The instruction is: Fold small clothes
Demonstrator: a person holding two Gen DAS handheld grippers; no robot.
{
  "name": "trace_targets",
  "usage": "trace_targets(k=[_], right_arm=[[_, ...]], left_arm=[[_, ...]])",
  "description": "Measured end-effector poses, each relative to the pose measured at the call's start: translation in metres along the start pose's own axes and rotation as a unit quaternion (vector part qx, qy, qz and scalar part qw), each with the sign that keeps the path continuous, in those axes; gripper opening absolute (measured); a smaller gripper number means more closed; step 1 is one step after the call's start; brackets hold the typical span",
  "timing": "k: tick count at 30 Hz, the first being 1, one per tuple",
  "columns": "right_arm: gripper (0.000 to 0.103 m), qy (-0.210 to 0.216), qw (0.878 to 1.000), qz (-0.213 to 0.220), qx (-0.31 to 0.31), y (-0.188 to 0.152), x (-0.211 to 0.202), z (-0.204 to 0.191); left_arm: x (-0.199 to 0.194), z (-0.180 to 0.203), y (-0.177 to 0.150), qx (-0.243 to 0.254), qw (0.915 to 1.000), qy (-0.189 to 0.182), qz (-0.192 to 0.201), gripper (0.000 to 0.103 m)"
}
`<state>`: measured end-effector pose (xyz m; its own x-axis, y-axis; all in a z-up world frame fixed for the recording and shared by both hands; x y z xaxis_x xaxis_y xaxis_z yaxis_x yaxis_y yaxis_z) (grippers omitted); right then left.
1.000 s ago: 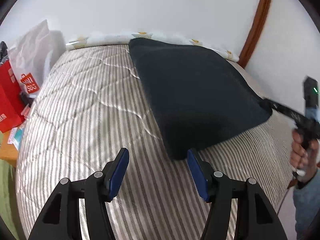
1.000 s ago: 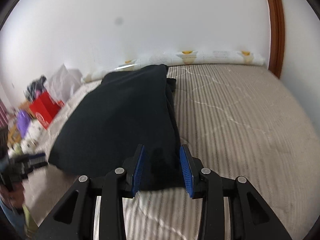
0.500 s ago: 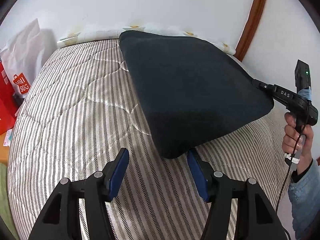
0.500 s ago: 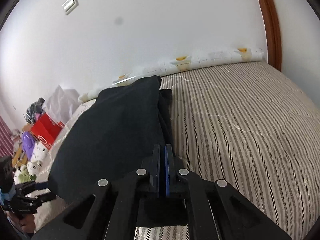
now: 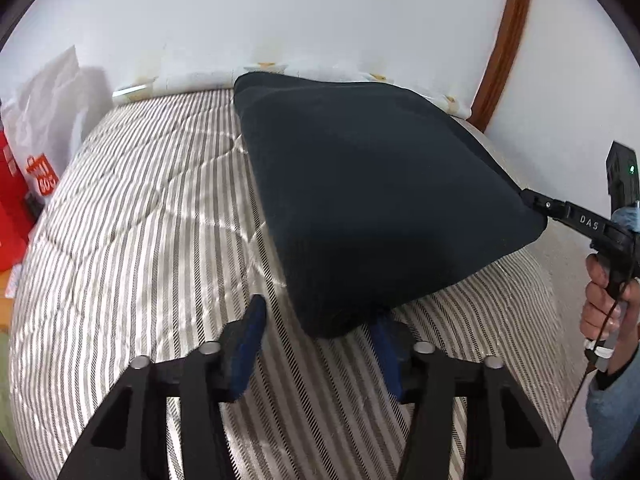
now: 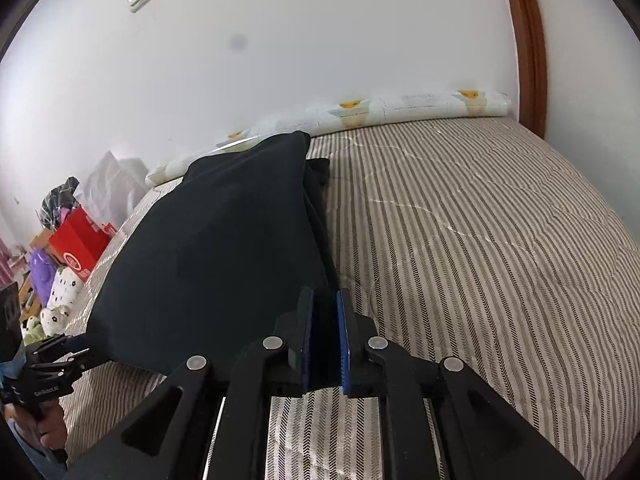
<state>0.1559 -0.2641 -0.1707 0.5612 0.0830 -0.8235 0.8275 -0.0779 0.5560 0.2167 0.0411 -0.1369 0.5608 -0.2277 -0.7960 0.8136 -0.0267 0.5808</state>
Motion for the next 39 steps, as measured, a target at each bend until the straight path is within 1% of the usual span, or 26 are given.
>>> trace_targets(k=[1, 2, 3, 4, 5, 9, 14, 19, 23, 25, 26, 27, 29, 31, 33, 35, 37, 38, 39], right_arm=[[0.007, 0.0, 1.0, 0.0, -0.001, 0.0, 0.0, -0.001], [0.006, -0.001, 1.0, -0.001, -0.003, 0.0, -0.001, -0.001], [0.006, -0.004, 1.0, 0.001, -0.006, 0.001, -0.001, -0.002], [0.006, -0.006, 1.0, 0.002, -0.008, 0.001, -0.002, -0.002], [0.005, -0.008, 1.0, 0.002, -0.009, 0.001, -0.003, -0.003], [0.005, -0.016, 1.0, 0.001, -0.016, 0.002, -0.006, -0.005], [0.005, -0.029, 0.999, 0.0, -0.038, -0.002, -0.013, -0.006], [0.005, -0.037, 0.998, -0.008, -0.056, -0.009, -0.026, -0.002], [0.006, -0.006, 0.999, -0.019, -0.043, -0.015, -0.039, 0.001], [0.008, -0.003, 0.999, -0.012, -0.047, -0.016, -0.045, 0.001], [0.011, -0.001, 0.999, -0.012, -0.052, -0.018, -0.046, -0.001], [0.017, -0.001, 0.998, -0.012, -0.054, -0.018, -0.046, -0.001], [0.022, -0.002, 0.999, -0.011, -0.053, -0.017, -0.043, -0.001], [0.022, 0.002, 0.999, -0.011, -0.05, -0.015, -0.04, -0.003], [0.022, 0.005, 0.999, -0.01, -0.049, -0.011, -0.035, -0.005], [0.022, 0.001, 0.999, -0.012, -0.047, -0.006, -0.025, -0.007], [0.02, -0.01, 0.999, -0.025, -0.046, -0.006, -0.017, -0.006], [0.01, -0.012, 0.998, -0.027, -0.047, -0.007, -0.015, -0.006], [0.003, -0.019, 0.998, -0.033, -0.049, -0.009, -0.012, -0.005]], left_arm=[[0.0, 0.002, 0.001, 0.005, 1.0, -0.001, 0.002, 0.034], [-0.001, 0.003, 0.001, 0.009, 0.9999, 0.001, 0.004, 0.031], [-0.001, 0.003, 0.001, 0.014, 0.9998, 0.012, 0.006, 0.029], [-0.001, 0.003, 0.001, 0.016, 0.9997, 0.016, 0.007, 0.024], [-0.002, 0.001, 0.001, 0.017, 0.9996, 0.021, 0.008, 0.022], [-0.004, -0.005, 0.0, 0.004, 0.9999, 0.007, 0.008, 0.021], [-0.006, -0.007, -0.003, 0.001, 1.0, 0.003, 0.007, 0.019], [-0.013, -0.012, -0.011, -0.021, 0.9996, -0.018, 0.002, 0.018], [-0.017, -0.018, -0.02, -0.036, 0.9992, -0.017, -0.005, 0.017], [-0.02, -0.022, -0.025, -0.044, 0.9988, -0.017, -0.008, 0.016], [-0.021, -0.023, -0.027, -0.047, 0.9987, -0.018, -0.008, 0.016], [-0.023, -0.025, -0.029, -0.053, 0.9983, -0.021, -0.008, 0.016], [-0.029, -0.028, -0.029, -0.059, 0.998, -0.024, -0.005, 0.016], [-0.035, -0.029, -0.026, -0.064, 0.9976, -0.026, 0.005, 0.016], [-0.042, -0.028, -0.021, -0.067, 0.997, -0.037, 0.018, 0.016], [-0.047, -0.027, -0.013, -0.069, 0.9962, -0.045, 0.028, 0.02], [-0.048, -0.026, -0.005, -0.069, 0.996, -0.047, 0.033, 0.022], [-0.046, -0.024, -0.001, -0.066, 0.9961, -0.047, 0.034, 0.024], [-0.044, -0.023, 0.003, -0.064, 0.9963, -0.046, 0.033, 0.024]])
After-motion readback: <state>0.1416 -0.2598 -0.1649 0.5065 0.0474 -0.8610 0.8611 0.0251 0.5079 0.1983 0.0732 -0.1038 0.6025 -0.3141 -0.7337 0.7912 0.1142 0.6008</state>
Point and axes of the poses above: each gripper's, at about its wrist camera, not at the fingertips, and x roughly the way its jaws point, z to its right, y to its top, the point moved 6 cm from there along x, roughly the way its jaws point, and after that the axes turned 1 degree about -z, right-handed, at the moved point
